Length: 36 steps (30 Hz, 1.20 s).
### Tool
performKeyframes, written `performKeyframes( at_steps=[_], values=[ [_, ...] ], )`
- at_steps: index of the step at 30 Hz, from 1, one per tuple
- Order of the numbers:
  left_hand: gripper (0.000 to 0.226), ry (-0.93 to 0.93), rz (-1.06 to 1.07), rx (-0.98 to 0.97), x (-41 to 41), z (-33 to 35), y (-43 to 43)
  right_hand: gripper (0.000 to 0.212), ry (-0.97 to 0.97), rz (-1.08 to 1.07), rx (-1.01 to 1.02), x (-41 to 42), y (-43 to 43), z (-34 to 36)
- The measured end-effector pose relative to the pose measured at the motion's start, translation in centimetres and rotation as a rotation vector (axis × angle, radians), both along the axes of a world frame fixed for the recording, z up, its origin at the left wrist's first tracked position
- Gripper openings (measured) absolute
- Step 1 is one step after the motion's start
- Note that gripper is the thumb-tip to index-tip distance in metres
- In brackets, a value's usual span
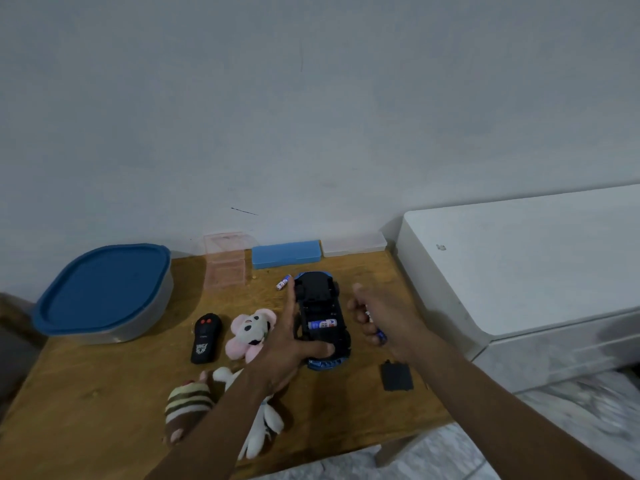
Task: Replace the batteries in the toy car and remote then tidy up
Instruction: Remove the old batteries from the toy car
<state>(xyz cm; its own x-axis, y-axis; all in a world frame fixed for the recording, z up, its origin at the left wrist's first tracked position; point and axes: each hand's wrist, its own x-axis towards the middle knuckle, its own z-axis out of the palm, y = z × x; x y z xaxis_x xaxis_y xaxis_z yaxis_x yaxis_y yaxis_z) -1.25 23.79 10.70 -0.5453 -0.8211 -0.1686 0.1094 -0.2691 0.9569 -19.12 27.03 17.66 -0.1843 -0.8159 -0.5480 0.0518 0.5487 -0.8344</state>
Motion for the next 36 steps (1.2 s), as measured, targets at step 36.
performKeyframes(
  at_steps=[36],
  values=[
    [0.125, -0.001, 0.103, -0.103, 1.6, -0.1, -0.8, 0.013, 0.003, -0.095, -0.243, 6.1, -2.0, 0.8]
  ],
)
